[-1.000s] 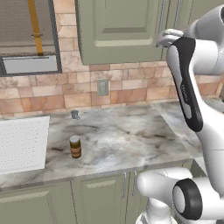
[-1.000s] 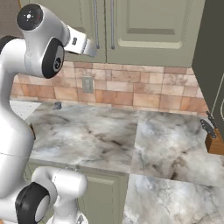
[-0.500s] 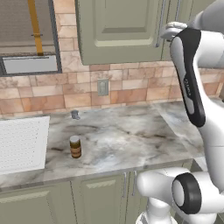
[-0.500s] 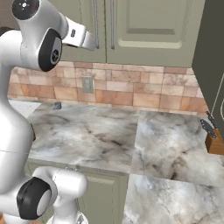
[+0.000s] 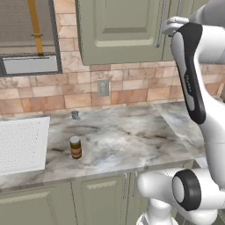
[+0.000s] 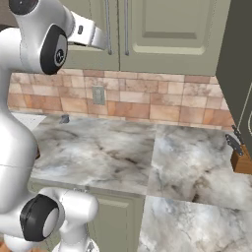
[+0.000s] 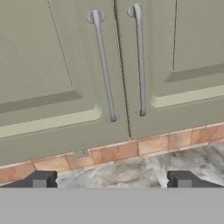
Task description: Open the cabinet. Pick the bar soap and place it next to the sink. Then close the cabinet.
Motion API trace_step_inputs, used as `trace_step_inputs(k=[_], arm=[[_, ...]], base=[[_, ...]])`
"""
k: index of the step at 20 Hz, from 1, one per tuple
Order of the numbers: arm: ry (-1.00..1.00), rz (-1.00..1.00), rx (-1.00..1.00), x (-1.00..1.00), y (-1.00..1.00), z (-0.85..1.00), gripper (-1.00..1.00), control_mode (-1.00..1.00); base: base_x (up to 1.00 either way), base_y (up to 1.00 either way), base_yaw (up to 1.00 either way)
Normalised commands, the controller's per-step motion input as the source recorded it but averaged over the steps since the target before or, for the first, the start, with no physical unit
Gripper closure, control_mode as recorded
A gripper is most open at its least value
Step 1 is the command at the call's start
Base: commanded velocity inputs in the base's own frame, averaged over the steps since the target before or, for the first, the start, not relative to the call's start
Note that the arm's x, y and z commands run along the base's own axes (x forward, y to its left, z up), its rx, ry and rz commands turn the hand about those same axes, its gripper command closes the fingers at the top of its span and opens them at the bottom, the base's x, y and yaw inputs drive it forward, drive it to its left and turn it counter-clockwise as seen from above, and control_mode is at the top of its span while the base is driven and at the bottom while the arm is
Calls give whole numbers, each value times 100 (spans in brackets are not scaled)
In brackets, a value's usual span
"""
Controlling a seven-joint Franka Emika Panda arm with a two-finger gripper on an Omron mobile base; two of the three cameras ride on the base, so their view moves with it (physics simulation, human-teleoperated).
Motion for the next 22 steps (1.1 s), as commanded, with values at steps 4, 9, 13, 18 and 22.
trace_step_inputs(k=[4, 9, 13, 18, 22], arm=[[-3, 0, -3, 9, -1, 1, -100, -100], [0, 4, 0, 35, -4, -1, -100, -100], [0, 4, 0, 47, 0, -3, -100, -100], [0, 1, 0, 39, 0, -3, -100, -100], [0, 0, 0, 39, -2, -5, -100, -100]], base=[[0, 0, 0], [0, 0, 0], [0, 0, 0], [0, 0, 0], [0, 0, 0]])
